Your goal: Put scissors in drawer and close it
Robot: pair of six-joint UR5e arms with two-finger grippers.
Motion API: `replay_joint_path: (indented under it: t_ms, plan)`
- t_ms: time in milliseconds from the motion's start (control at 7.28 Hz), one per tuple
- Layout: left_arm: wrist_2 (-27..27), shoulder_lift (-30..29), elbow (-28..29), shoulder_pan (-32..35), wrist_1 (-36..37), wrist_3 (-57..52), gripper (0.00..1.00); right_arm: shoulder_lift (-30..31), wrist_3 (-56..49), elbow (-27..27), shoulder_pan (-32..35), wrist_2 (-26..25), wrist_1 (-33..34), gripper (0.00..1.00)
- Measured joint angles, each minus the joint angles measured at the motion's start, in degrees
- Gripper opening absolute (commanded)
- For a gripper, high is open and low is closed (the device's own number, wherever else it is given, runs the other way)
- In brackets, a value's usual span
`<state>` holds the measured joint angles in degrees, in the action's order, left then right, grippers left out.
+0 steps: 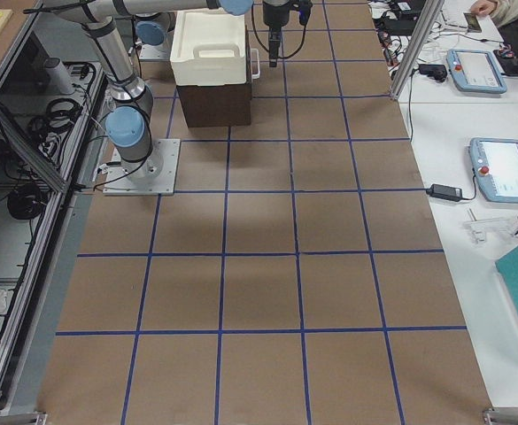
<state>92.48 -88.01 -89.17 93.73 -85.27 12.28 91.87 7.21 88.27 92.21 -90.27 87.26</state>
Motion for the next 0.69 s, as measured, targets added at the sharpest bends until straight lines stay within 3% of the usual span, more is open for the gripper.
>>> replay_joint_path:
  t_ms: [687]
  plan:
    - [-1.2, -0.9, 1.5, -0.3, -1.3, -0.5, 1.00, 0.0, -0.1, 0.1, 0.0, -0.8, 0.0, 1.00]
